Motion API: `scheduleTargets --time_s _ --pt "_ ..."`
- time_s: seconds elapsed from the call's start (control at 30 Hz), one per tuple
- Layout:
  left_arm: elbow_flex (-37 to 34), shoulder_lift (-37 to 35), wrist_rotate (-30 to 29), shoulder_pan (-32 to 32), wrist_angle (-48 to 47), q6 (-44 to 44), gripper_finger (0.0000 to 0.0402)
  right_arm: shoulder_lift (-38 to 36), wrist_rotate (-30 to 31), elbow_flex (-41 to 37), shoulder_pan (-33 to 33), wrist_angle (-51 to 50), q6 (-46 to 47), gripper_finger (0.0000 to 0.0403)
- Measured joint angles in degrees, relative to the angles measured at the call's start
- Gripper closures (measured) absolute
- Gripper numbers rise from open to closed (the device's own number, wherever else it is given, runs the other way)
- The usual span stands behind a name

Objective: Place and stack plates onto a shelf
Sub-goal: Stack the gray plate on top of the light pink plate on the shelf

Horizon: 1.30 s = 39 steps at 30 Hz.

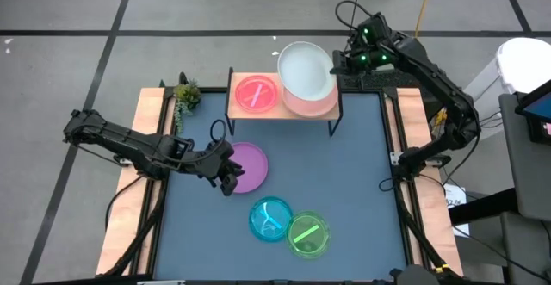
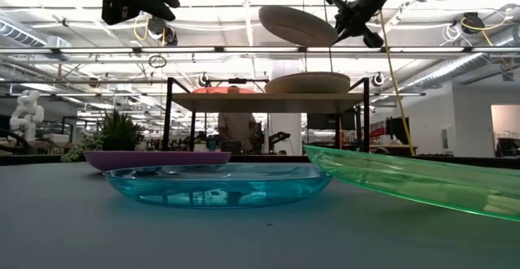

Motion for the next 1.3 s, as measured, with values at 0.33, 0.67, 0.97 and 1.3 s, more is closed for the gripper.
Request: scheduleTargets --time_s 0.33,0.67,0.97,1.3 --pt "0.0 0.0 -0.11 0.11 0.0 1.06 0.0298 0.06 1.5 2.0 -0.88 -8.68 -4.29 0.0403" --pt "0.0 0.0 -0.81 0.11 0.0 1.09 0.0298 1.71 5.28 1.98 -1.11 -11.64 -9.08 0.0403" --pt "0.0 0.0 -2.1 0.11 0.02 -0.41 0.0298 7.21 6.33 1.96 -1.23 -11.14 -11.76 0.0403" --pt "0.0 0.0 -2.1 0.11 0.02 -1.71 0.0298 11.43 6.29 1.92 -1.23 -11.15 -13.47 0.0401"
